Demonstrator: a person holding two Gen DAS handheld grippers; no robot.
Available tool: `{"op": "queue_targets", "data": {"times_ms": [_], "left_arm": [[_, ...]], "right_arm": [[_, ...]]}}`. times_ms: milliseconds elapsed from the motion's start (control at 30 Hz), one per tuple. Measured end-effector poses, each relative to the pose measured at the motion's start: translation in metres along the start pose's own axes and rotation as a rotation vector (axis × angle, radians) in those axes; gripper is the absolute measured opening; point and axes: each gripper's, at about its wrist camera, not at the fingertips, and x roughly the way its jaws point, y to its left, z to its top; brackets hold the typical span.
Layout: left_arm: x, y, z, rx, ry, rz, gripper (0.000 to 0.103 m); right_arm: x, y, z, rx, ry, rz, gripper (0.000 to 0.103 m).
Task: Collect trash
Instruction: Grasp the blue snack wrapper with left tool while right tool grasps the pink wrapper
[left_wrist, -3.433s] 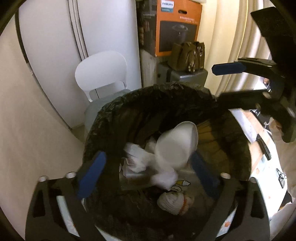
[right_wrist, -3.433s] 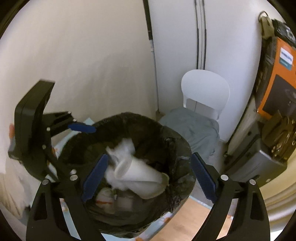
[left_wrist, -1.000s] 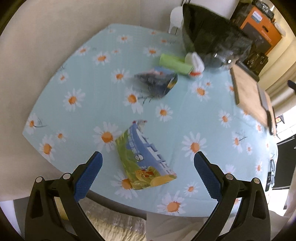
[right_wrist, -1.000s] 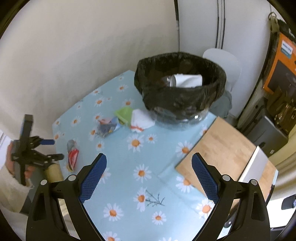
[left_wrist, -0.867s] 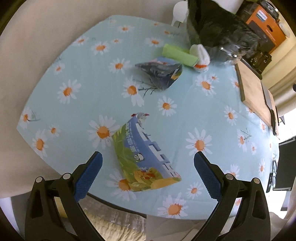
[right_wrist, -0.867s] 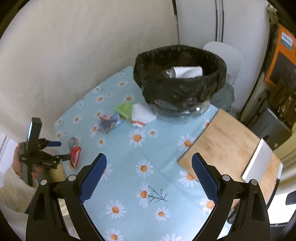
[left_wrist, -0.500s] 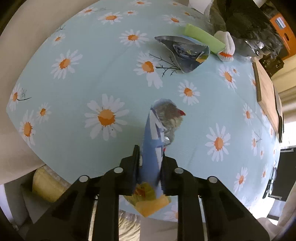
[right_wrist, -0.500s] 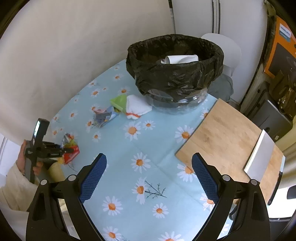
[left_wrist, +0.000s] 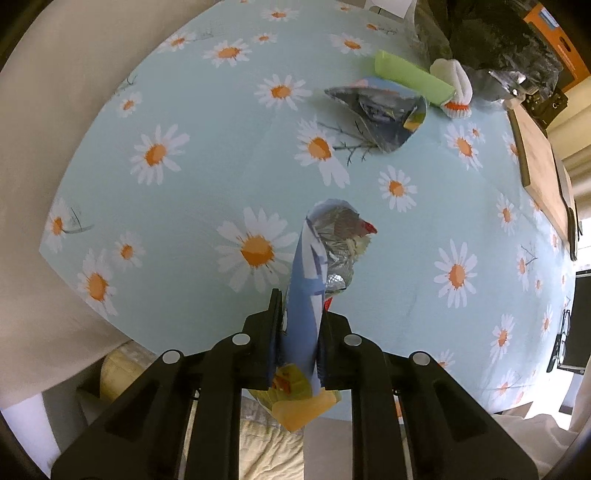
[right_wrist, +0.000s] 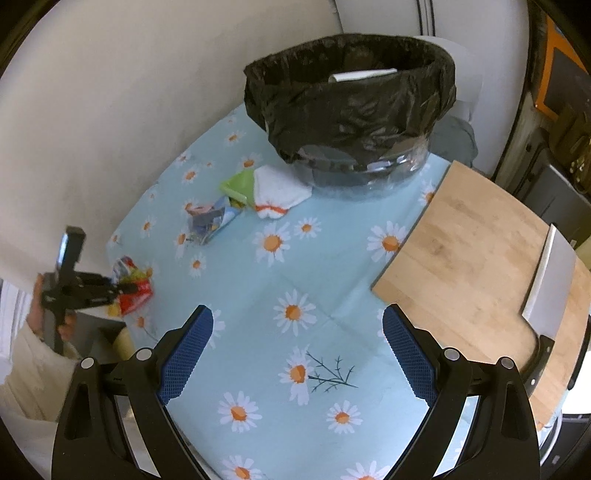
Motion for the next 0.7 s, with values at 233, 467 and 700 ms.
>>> {"op": "queue_targets", "data": {"times_ms": [233, 467, 700], "left_arm": [[-0.017, 0.021, 0.018, 0.057, -0.012, 0.001, 0.017], [-0.029, 0.055, 0.043, 0.144, -0.014, -0.002, 0.018], [-0.026, 0.085, 0.076, 0.231, -0.009, 0.006, 0.019]], "right_arm": [[0.017, 0.026, 0.018, 0.002, 0.014, -0.019, 0.089], [0.055, 0.06, 0.045, 0.05, 0.033, -0.018, 0.089], [0.099, 0.084, 0.071, 0.147, 0.034, 0.006, 0.089]]}}
